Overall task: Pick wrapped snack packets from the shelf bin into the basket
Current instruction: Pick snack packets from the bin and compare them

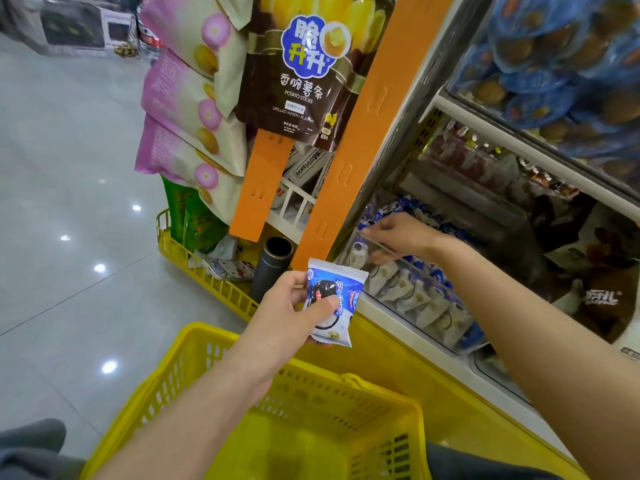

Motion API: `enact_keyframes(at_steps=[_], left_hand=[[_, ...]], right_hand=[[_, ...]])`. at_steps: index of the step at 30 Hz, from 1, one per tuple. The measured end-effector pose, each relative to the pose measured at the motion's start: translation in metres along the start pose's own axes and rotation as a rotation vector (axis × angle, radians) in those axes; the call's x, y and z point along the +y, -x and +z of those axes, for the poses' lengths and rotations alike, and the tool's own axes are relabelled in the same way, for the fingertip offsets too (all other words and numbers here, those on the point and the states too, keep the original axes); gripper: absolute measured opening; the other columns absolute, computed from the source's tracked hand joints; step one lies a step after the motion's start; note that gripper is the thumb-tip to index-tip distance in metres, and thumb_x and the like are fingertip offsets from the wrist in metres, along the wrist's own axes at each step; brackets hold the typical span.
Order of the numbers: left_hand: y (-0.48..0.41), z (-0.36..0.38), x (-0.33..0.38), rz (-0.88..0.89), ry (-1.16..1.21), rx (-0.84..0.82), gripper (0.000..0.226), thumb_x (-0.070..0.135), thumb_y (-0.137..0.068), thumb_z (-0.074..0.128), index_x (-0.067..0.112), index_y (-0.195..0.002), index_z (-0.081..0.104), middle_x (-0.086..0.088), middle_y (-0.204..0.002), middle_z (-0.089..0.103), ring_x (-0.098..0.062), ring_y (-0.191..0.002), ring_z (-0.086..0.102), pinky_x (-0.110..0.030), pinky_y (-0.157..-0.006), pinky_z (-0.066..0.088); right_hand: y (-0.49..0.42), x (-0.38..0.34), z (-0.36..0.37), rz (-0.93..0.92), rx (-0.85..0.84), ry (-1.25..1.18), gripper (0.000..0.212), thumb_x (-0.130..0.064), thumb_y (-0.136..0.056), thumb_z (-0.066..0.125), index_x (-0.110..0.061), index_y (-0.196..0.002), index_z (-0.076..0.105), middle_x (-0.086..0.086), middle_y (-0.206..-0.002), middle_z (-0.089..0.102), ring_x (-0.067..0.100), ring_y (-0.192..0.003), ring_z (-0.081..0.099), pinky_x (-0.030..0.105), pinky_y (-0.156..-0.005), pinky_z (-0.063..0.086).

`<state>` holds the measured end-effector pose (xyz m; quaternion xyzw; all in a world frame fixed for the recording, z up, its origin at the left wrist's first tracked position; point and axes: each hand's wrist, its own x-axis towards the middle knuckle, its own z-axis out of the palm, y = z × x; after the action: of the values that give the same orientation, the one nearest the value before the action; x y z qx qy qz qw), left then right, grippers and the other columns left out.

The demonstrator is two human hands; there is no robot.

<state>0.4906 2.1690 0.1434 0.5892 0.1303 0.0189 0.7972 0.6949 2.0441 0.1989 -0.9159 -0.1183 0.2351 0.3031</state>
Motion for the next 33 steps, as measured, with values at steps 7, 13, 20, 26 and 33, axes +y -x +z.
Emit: enact_keyframes(at_steps=[7,13,20,26,33], left_hand=[[0.000,0.005,-0.005,-0.042,-0.026,0.063,0.010,0.025,-0.091,0.054,0.025,-0.099,0.049,0.003,-0.093,0.069,-0.004,-0.066,0.069,-0.018,-0.052,0.053],[0.008,0.010,-0.015,-0.062,-0.069,0.049,0.017,0.021,-0.094,0.050,0.019,-0.111,0.049,0.002,-0.106,0.066,0.001,-0.076,0.064,-0.013,-0.056,0.048],[0.016,0.015,-0.026,-0.083,-0.064,0.003,0.017,0.017,-0.092,0.054,0.014,-0.109,0.055,-0.006,-0.102,0.069,-0.015,-0.092,0.067,-0.020,-0.069,0.053],[0.015,0.016,-0.042,-0.106,-0.122,0.082,0.029,0.027,-0.094,0.049,-0.001,-0.089,0.055,-0.017,-0.083,0.062,-0.017,-0.071,0.059,-0.017,-0.053,0.044],[0.016,0.013,-0.052,-0.115,-0.203,0.121,0.030,0.025,-0.094,0.048,0.014,-0.066,0.045,-0.004,-0.062,0.051,-0.002,-0.051,0.052,-0.013,-0.044,0.039]], right_hand=[[0.056,-0.004,0.016,-0.366,0.520,0.045,0.018,-0.025,-0.095,0.047,-0.017,-0.102,0.061,0.000,-0.092,0.067,0.014,-0.087,0.063,0.028,-0.080,0.053],[0.123,0.020,0.075,-0.469,0.302,-0.119,0.014,-0.036,-0.090,0.049,-0.029,-0.097,0.058,-0.010,-0.083,0.061,-0.004,-0.074,0.054,0.014,-0.066,0.047],[0.129,0.044,0.102,-0.324,0.069,-0.512,0.014,-0.002,-0.087,0.058,-0.014,-0.083,0.061,0.001,-0.075,0.065,-0.003,-0.060,0.059,0.013,-0.055,0.049],[0.128,0.058,0.118,-0.318,0.044,-0.487,0.014,-0.010,-0.088,0.060,-0.018,-0.077,0.063,0.000,-0.067,0.062,0.004,-0.056,0.053,0.022,-0.053,0.044],[0.132,0.064,0.123,-0.624,0.276,0.152,0.018,-0.033,-0.086,0.062,-0.017,-0.090,0.070,-0.005,-0.082,0.065,0.006,-0.074,0.056,0.021,-0.062,0.044]])
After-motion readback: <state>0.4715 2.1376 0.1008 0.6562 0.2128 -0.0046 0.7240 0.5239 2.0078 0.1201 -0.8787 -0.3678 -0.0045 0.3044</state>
